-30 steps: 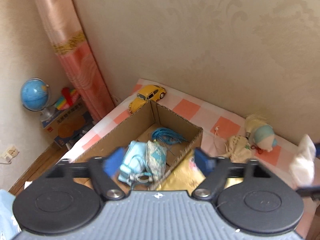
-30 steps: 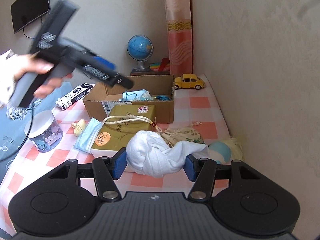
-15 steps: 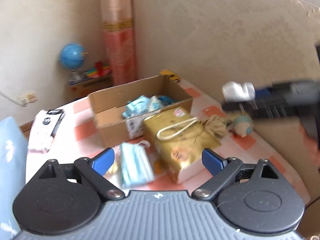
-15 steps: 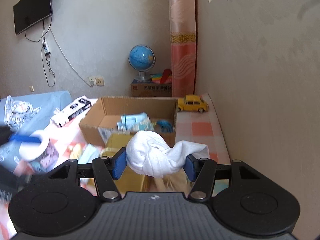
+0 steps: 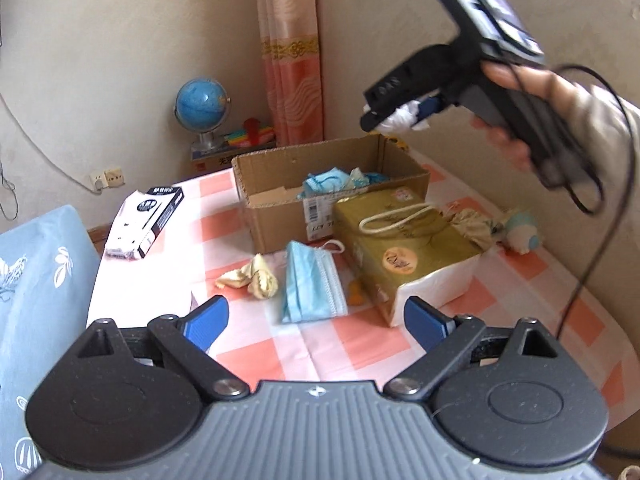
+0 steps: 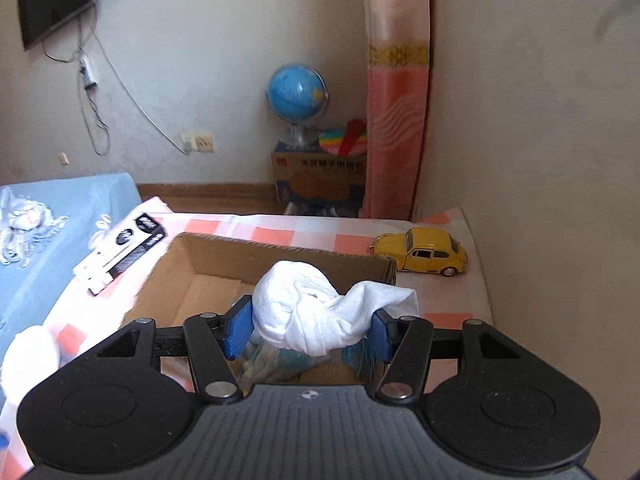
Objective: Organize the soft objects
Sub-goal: 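Carry the white cloth bundle over the box and release it with the right gripper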
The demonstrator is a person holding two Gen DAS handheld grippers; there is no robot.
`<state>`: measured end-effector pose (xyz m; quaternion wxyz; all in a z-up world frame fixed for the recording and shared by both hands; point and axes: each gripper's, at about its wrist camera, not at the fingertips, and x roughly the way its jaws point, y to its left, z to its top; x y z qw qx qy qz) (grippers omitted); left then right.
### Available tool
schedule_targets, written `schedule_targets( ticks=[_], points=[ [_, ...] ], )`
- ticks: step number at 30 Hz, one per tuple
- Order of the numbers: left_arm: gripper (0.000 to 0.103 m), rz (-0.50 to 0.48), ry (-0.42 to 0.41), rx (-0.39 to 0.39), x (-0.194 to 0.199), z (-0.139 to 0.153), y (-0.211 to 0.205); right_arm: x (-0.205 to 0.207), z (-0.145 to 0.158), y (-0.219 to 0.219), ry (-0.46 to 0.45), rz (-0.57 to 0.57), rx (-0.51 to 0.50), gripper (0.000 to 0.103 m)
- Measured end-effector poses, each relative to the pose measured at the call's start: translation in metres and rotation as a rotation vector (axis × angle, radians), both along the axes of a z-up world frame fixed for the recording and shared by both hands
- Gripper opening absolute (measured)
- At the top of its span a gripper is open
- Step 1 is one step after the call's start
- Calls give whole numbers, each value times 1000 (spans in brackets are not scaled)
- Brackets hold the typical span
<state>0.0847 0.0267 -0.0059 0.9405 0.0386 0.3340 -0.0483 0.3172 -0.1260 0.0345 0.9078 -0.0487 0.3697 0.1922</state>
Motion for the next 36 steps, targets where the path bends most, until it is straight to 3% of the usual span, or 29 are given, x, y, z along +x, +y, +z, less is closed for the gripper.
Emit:
schedule_targets(
  ticks=[5,9,12,26,36],
  points=[
    [94,15,12,-17,4,-7,7,33,-13,14,31,-15,-46,66],
    [94,26,21,-19,7,-10,11,41,-19,20,5,-29,-86,95],
    [95,32,21,-22,8,-11,13,35,-17,19,-20,-34,-97,103],
    [98,17,-9,-20,-8,0,7,-48,9,-10,-84,-7,-90,103],
    [99,-5,-6,-18,-17,0,-2,-109,-2,-51,-111,-84,-73,103]
  ],
)
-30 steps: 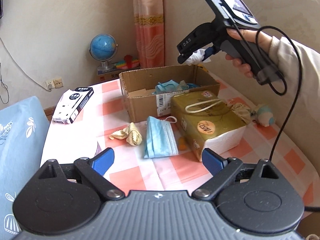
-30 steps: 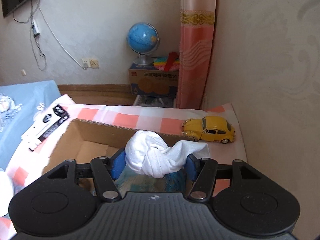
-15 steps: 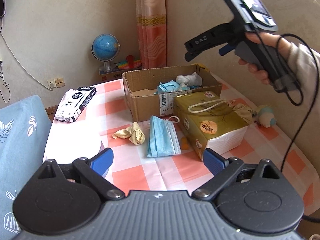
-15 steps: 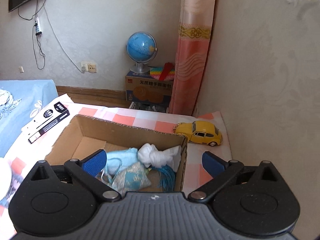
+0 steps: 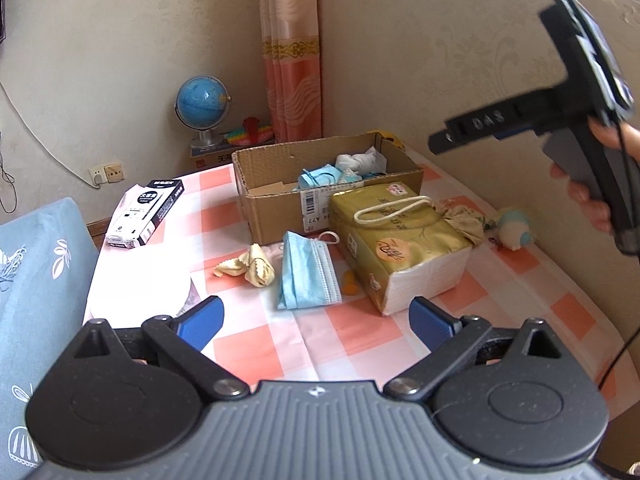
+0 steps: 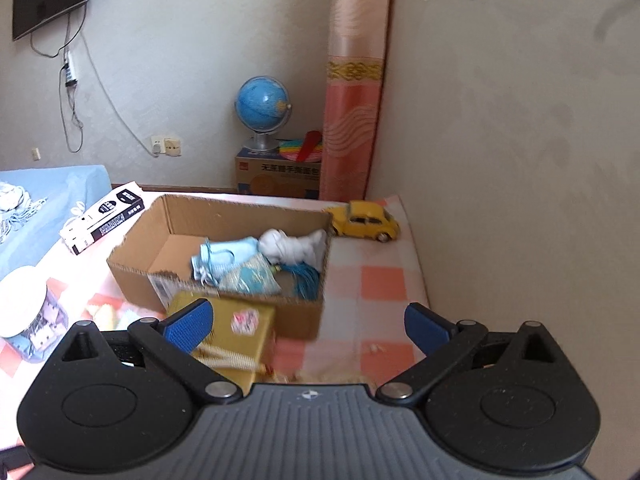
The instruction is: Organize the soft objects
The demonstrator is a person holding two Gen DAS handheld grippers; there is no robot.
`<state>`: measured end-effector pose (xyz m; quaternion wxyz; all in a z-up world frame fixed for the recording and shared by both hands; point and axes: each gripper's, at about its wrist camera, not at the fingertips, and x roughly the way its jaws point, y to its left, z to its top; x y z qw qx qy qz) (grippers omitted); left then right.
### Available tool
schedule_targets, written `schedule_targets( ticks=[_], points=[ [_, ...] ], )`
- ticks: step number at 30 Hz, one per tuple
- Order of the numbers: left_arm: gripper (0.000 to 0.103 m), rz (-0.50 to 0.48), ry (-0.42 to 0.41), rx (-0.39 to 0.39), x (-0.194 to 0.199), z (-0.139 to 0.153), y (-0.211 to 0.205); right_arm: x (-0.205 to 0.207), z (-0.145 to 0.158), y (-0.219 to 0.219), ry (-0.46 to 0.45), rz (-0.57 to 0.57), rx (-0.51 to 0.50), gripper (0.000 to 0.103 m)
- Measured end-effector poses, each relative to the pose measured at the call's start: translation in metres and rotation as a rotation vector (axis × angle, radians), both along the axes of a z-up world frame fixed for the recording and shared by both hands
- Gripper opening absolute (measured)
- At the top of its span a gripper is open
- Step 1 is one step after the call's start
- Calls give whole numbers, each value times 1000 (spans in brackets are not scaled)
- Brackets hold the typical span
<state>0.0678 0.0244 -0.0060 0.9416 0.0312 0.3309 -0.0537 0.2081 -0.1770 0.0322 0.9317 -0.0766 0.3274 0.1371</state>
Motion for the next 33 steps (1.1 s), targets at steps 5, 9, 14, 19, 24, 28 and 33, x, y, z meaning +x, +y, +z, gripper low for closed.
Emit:
schedule_targets(
  ticks=[5,9,14,19,24,28,33],
  points=[
    [99,-11,8,5,-1,-2,-4,-23,-17,-14,11,-22,-19,103],
    [99,-17,15,8,0,-3,-7,-37,-28,-22,25,-19,-17,103],
    [99,-29,30,11,2,-7,-12,-42,-40,-30,48,-18,-28,103],
    [99,-38,42,14,6,-11,-16,-35,-45,-36,70,-19,-3,103],
    [99,-34,55,14,11,-14,-16,-14,-46,-36,94,-16,25,99],
    [99,-31,70,13,17,-17,-16,11,-51,-33,136,-18,48,96],
    [99,-26,88,11,24,-23,-14,34,-64,-29,193,-23,31,96]
  ],
)
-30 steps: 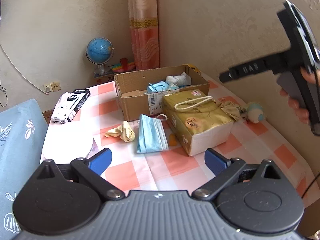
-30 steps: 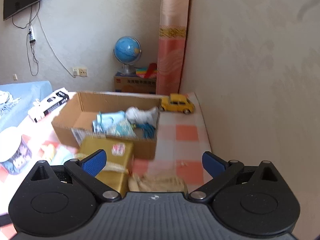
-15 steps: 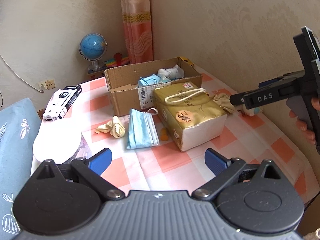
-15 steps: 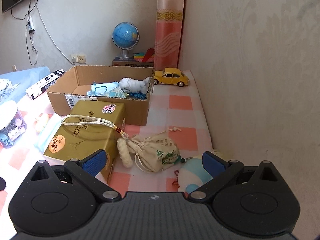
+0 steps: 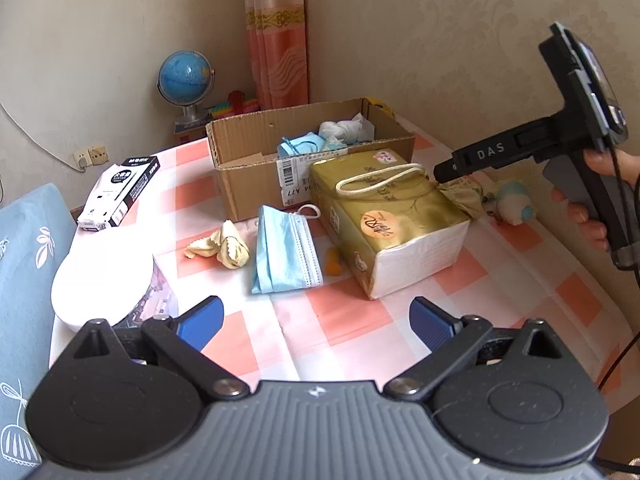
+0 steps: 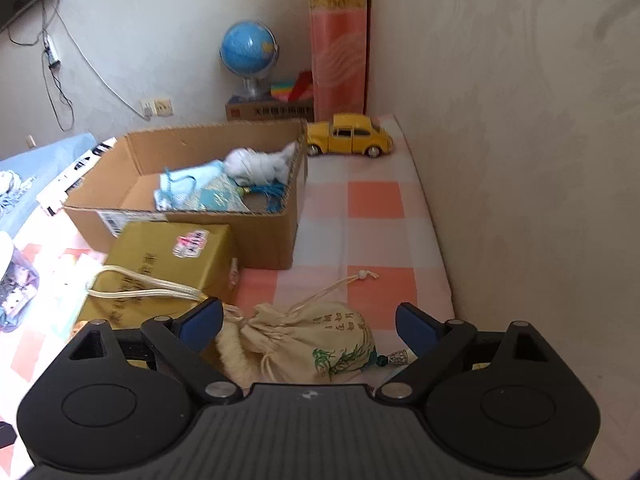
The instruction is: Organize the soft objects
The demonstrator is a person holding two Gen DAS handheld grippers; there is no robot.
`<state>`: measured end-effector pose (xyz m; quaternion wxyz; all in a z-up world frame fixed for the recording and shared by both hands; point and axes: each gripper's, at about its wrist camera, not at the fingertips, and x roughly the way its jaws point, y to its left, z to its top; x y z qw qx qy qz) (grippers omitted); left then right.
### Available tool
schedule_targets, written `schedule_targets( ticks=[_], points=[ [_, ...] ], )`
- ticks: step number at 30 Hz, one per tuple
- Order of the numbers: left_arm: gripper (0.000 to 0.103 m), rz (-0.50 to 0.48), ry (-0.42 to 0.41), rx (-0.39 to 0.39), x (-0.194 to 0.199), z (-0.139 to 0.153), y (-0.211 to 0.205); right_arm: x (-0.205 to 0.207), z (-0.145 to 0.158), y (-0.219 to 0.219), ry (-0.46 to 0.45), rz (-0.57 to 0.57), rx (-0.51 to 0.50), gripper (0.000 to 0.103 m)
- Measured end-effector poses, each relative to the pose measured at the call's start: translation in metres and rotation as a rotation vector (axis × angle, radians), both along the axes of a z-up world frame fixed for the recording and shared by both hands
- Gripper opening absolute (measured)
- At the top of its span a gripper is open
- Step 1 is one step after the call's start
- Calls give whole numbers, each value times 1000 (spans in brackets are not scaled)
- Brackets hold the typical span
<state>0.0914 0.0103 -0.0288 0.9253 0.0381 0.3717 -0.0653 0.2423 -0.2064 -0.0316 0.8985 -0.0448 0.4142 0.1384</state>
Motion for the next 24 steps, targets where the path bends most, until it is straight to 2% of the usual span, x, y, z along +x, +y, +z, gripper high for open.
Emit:
schedule_targets(
  ticks=[7,12,18,24],
  points=[
    [99,9,20,-9,10,-7,4,10,-20,-2,67,-2,7,95],
    [99,5,32,-12,13,-11,4,16,-26,-3,94,-12,17,90],
    [99,5,36,-7,17,-13,7,14,-27,1,83,1,-18,83],
    [97,11,17,5,26,-17,11,7,-24,2,68,-4,-29,82]
  ],
)
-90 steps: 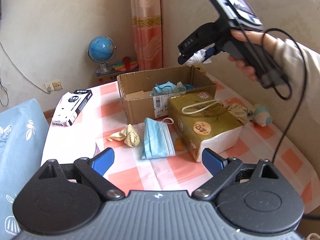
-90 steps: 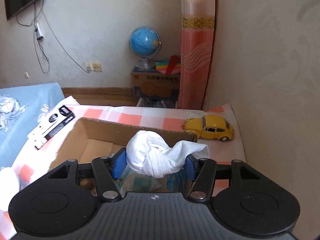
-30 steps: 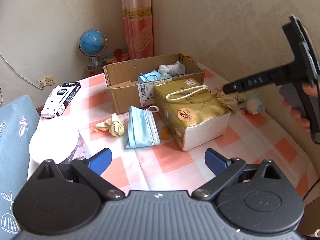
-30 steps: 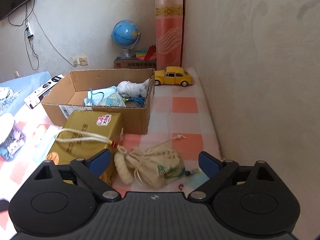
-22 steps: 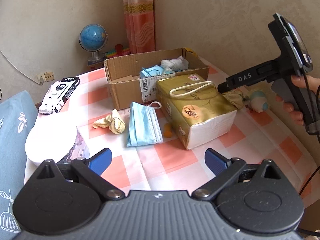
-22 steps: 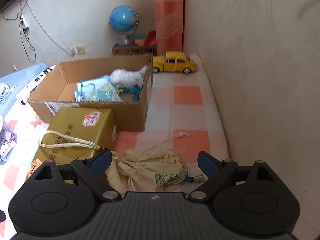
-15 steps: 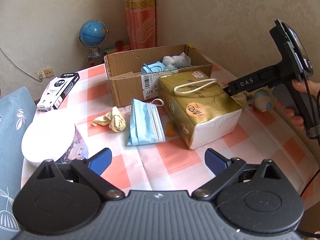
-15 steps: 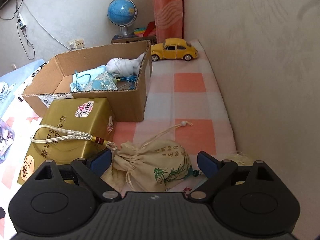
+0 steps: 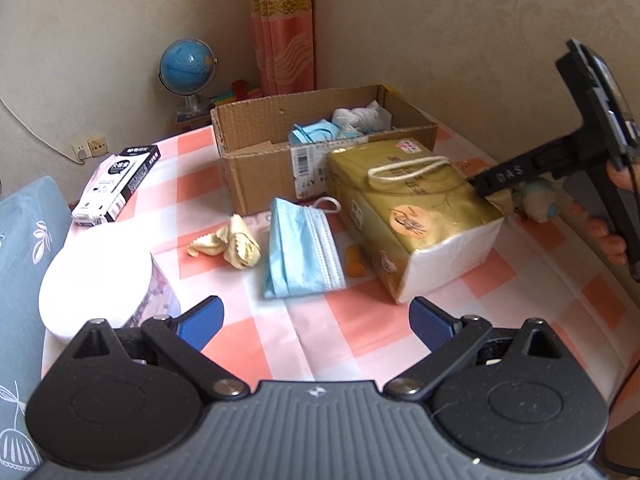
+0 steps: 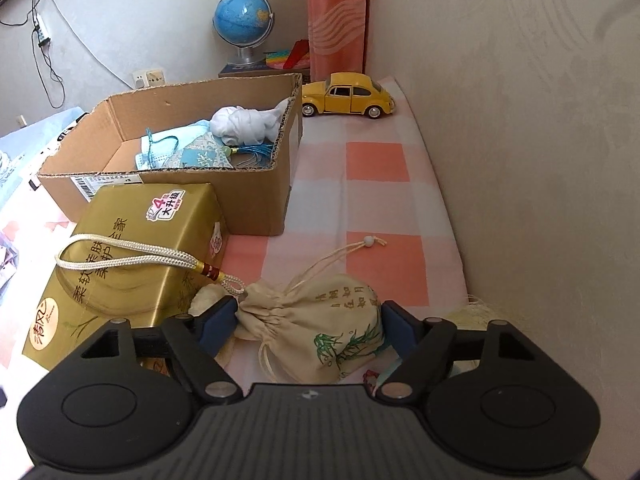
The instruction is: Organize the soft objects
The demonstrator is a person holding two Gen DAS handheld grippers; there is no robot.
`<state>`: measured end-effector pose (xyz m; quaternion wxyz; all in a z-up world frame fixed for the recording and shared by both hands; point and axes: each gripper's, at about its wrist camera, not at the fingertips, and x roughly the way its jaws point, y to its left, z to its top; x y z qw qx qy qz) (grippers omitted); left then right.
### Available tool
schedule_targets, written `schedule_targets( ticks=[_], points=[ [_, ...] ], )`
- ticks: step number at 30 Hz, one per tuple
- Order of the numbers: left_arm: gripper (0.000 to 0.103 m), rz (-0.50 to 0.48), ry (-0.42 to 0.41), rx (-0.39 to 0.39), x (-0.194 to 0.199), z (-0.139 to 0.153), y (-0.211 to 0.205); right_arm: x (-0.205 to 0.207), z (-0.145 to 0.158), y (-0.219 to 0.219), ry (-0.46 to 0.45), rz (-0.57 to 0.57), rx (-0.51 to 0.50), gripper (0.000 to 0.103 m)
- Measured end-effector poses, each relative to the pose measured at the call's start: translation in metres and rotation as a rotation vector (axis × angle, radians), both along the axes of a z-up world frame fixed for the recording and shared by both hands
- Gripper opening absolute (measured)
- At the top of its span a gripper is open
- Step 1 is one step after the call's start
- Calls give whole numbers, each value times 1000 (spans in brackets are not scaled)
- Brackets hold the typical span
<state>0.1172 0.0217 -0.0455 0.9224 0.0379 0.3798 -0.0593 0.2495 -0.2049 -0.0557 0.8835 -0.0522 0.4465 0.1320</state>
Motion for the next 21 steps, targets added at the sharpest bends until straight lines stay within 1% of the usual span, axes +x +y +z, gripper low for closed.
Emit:
schedule_targets(
  ticks=[2,3,4,5,6,7,11,14,16,21],
  points=[
    [94,6,-3,4,5,-1,2,-1,1,-1,-5,-5,2,82],
    [90,8,-9,6,7,-2,3,-3,2,-2,-9,-6,2,82],
    [82,13,-11,6,9,-3,3,-3,2,-2,-12,-7,2,82],
    [78,15,-6,6,12,-4,3,-4,3,-2,-16,-6,2,82],
    [70,14,-3,6,14,-6,3,-4,4,-2,-20,-5,0,82],
    [66,18,1,5,17,-8,2,-4,5,-1,-24,-5,-2,82],
    [65,48,-4,-11,25,-13,4,-6,9,-1,-41,0,-4,82],
    [65,50,-12,-15,33,-16,3,-7,12,0,-54,3,-5,82],
    [60,44,-10,-19,39,-19,2,-7,14,0,-61,1,-3,82],
    [56,37,5,-31,54,-27,-1,-6,17,0,-73,0,-2,82]
  ],
)
